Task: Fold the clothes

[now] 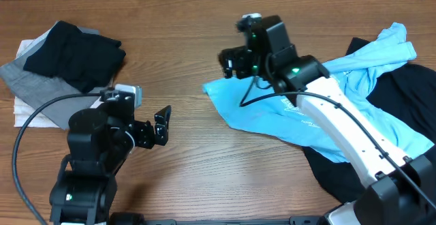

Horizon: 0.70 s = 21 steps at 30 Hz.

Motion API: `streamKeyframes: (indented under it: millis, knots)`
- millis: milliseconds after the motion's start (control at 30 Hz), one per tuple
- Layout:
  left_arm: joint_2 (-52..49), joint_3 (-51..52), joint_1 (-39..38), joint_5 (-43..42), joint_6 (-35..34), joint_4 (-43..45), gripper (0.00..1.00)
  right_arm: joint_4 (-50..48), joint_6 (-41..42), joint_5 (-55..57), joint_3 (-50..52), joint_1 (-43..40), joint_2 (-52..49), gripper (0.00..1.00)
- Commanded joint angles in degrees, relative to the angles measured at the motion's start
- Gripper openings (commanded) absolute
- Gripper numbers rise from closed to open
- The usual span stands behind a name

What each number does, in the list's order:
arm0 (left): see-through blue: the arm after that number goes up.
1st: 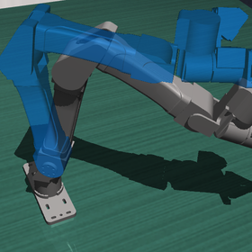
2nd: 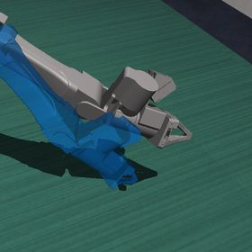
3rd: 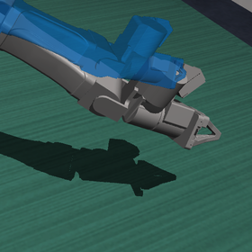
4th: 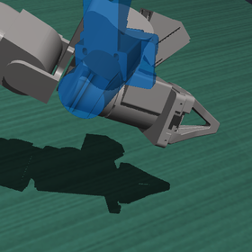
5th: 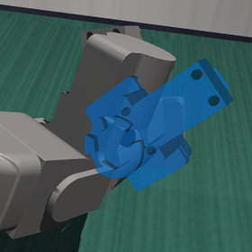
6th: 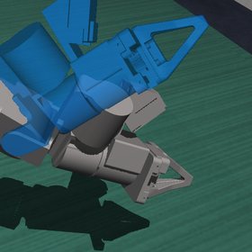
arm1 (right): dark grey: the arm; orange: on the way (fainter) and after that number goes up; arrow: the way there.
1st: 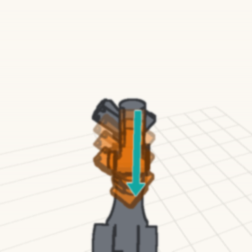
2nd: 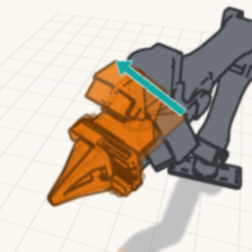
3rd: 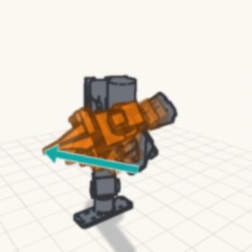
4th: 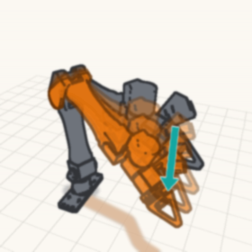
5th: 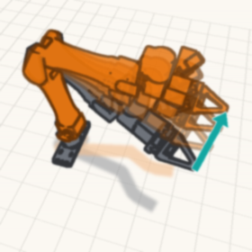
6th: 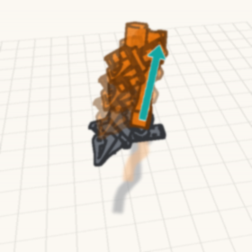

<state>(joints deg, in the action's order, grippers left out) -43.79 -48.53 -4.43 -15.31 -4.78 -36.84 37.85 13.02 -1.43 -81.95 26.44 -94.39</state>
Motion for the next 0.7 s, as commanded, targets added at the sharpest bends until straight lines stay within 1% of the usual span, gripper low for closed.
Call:
streamKeyframes:
  millis: [0, 33, 67, 133, 200, 300, 433, 500, 633, 667]
  knots:
    - [-3.26, -1.40, -0.11, -6.12, -3.37, 0.83, 1.00, 7.96, 11.91, 16.39, -1.81, -7.37, 7.34, 1.00]
    - [-5.95, -1.40, -0.13, -8.81, -4.83, 1.62, 1.00, 12.85, 14.78, 16.81, -1.81, -12.15, 9.11, 1.00]
    - [-7.43, -1.40, -0.13, -10.43, -5.60, 2.10, 1.00, 15.37, 15.82, 16.76, -1.79, -15.28, 9.86, 1.00]
    - [-11.52, -1.40, -0.44, -14.05, -7.61, 3.54, 1.00, 19.28, 15.96, 15.39, -1.79, -21.68, 10.49, 1.00]
    - [-15.58, -1.40, -1.55, -15.85, -9.05, 5.05, 1.00, 22.05, 15.93, 12.52, -1.73, -27.23, 10.45, 1.00]
    - [-22.43, -1.40, -4.94, -16.28, -11.72, 8.07, 1.00, 25.16, 15.06, 8.59, -1.64, -34.05, 9.94, 1.00]
    - [-32.76, -1.40, -11.85, -16.28, -16.41, 14.08, 1.00, 27.28, 13.60, 8.17, -1.64, -39.30, 9.66, 1.00]
    - [-38.07, -1.40, -15.32, -16.26, -20.04, 17.35, 1.00, 27.78, 12.26, 8.20, -1.64, -40.83, 9.68, 1.00]
    - [-48.22, -1.42, -20.87, -16.26, -30.03, 23.12, 1.00, 28.94, 12.04, 8.20, -1.64, -42.73, 9.68, 1.00]
    - [-52.04, -1.42, -22.67, -16.26, -33.97, 25.55, 1.00, 29.09, 12.02, 8.20, -1.64, -43.06, 9.66, 1.00]
